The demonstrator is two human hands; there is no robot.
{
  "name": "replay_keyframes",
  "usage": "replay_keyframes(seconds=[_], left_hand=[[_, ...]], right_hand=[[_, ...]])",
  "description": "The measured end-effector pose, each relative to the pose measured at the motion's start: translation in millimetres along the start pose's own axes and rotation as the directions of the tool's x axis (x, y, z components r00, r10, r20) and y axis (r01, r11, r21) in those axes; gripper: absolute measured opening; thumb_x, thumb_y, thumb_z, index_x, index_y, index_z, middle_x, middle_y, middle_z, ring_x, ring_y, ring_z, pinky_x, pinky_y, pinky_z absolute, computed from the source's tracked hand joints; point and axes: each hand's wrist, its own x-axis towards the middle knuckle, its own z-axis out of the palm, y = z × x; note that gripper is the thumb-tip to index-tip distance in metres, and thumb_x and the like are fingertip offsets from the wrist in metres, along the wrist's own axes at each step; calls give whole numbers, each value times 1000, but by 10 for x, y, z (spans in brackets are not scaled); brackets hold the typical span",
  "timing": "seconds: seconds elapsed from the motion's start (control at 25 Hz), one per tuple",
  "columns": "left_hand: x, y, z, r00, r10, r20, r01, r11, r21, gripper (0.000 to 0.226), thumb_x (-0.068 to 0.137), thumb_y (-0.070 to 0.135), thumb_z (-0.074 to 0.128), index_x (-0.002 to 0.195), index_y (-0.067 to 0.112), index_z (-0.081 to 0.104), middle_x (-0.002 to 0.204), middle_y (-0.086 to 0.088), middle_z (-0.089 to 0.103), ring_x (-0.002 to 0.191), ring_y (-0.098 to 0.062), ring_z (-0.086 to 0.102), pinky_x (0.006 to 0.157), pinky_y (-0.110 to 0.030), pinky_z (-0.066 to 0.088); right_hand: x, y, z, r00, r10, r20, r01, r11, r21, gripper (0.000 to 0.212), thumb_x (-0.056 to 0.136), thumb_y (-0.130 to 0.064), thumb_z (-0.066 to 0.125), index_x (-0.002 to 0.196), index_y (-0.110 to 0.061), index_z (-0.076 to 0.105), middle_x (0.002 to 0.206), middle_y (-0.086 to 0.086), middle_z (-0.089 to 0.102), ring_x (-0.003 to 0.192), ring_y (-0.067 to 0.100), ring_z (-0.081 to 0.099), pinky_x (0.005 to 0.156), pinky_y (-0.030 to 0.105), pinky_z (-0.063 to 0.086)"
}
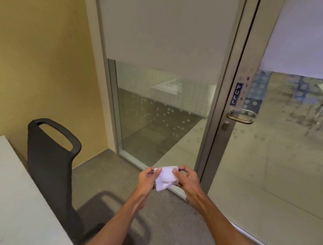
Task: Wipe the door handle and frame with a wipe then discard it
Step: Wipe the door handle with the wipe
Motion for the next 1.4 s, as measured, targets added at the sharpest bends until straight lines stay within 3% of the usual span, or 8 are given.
replay_keyframes(seconds=[0.16,0.28,0.48,0.84,1.04,1.16,1.28,1.4], left_hand=[[624,26,276,989,-58,136,57,998,7,17,87,2,70,102,-1,65,86,-8,76,73,-19,72,58,-27,56],[1117,64,468,977,-81,199,81,997,9,18,86,1,71,104,-2,67,89,-12,77,79,-25,73,67,-33,58],[1823,132,790,938,-94,334,72,994,78,27,79,-1,77,104,3,67,93,-12,78,85,-29,75,69,-36,60],[2497,167,1558,924,-59,378,-13,983,184,26,77,0,80,99,4,67,81,-6,78,70,-17,74,57,-25,56],[2854,212,2070,945,46,325,-144,948,284,32,75,7,83,103,5,67,92,-7,76,79,-17,73,59,-19,54],[3146,394,2478,889,300,347,-445,746,496,44,86,30,74,123,13,59,122,-1,65,108,-16,62,87,-24,52],[3478,687,2853,715,555,426,-672,376,638,55,98,40,54,143,9,45,146,-9,48,136,-25,43,113,-41,36],[3815,1088,3227,555,668,497,-725,96,682,61,102,38,44,153,8,29,162,-10,24,151,-25,21,124,-45,18]], right_hand=[[361,-97,-200,990,19,-139,-2,992,124,10,91,-8,64,98,-1,61,73,11,68,61,18,64,59,32,59],[608,-217,-289,986,39,-165,-6,980,197,22,89,-9,66,105,6,60,91,18,68,82,29,65,78,45,58],[1047,-398,-470,949,3,-316,55,983,175,33,80,1,73,110,7,61,103,23,70,82,30,67,71,38,57],[1707,-377,-1044,943,42,-331,127,872,473,29,91,-15,63,113,4,64,112,24,69,102,35,66,98,49,49],[2142,-539,-1474,929,31,-369,158,868,470,25,94,-13,58,112,4,63,109,24,70,97,34,69,87,42,56],[2442,-852,-1791,881,-5,-474,179,929,324,17,98,-11,53,104,-5,68,103,17,73,93,28,71,83,40,57],[2692,-1265,-2058,803,-188,-566,238,971,15,21,99,-11,49,105,-7,69,101,14,74,92,26,69,85,43,55],[2920,-1662,-2266,693,-385,-610,240,921,-308,19,98,-15,51,103,-16,69,92,4,72,86,20,65,75,34,53]])
